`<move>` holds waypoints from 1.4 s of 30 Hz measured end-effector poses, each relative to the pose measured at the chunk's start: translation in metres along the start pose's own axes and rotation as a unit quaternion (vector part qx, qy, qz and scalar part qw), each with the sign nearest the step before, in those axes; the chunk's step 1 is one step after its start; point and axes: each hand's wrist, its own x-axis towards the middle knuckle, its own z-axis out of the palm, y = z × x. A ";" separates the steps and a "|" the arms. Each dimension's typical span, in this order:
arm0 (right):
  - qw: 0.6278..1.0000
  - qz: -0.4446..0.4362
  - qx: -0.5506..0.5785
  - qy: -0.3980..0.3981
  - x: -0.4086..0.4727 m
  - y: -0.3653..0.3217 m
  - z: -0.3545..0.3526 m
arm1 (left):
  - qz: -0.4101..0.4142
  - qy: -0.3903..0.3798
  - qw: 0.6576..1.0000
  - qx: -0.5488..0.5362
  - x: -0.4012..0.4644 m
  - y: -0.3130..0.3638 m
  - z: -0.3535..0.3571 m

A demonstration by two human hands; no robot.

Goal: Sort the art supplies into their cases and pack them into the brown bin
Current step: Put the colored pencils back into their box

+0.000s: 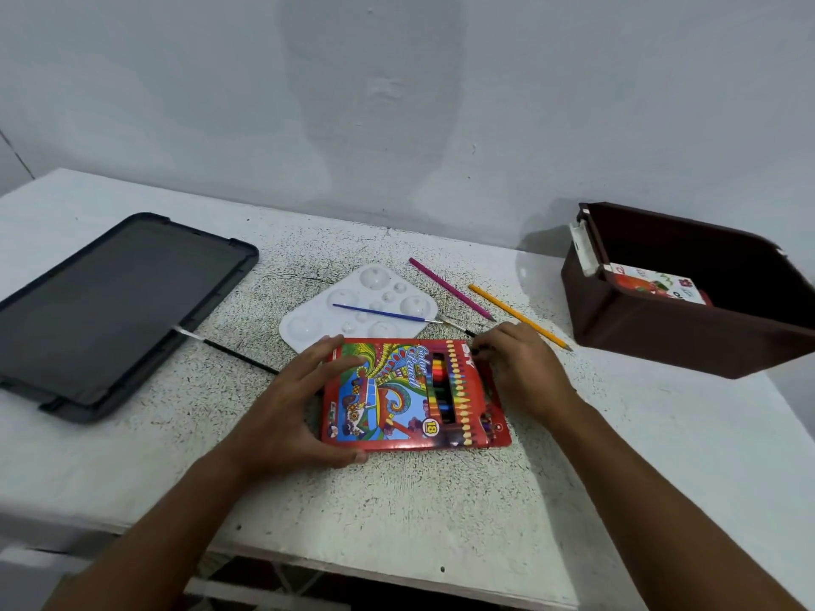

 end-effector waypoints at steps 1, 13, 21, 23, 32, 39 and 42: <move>1.000 0.012 0.002 -0.001 0.001 -0.006 0.001 | 0.001 0.001 1.000 0.001 0.000 0.000 0.000; 0.990 0.086 0.102 -0.045 0.005 -0.019 -0.002 | 0.002 -0.003 1.000 0.005 0.000 0.000 -0.001; 0.987 0.157 -0.042 -0.004 0.053 0.008 0.000 | 0.005 -0.005 1.000 0.009 0.000 0.000 0.000; 0.980 0.173 -0.085 -0.040 0.061 0.008 0.003 | 0.008 -0.005 1.000 0.011 0.000 -0.001 0.000; 0.975 0.211 -0.063 -0.036 0.056 0.018 0.002 | 0.011 -0.007 1.000 0.023 -0.001 0.000 0.000; 0.970 0.240 0.008 0.049 0.027 0.034 -0.032 | 0.014 -0.010 0.999 0.032 -0.001 -0.002 0.000; 0.967 0.247 0.006 0.063 -0.005 0.043 -0.054 | 0.016 -0.009 0.999 0.029 -0.001 -0.001 0.000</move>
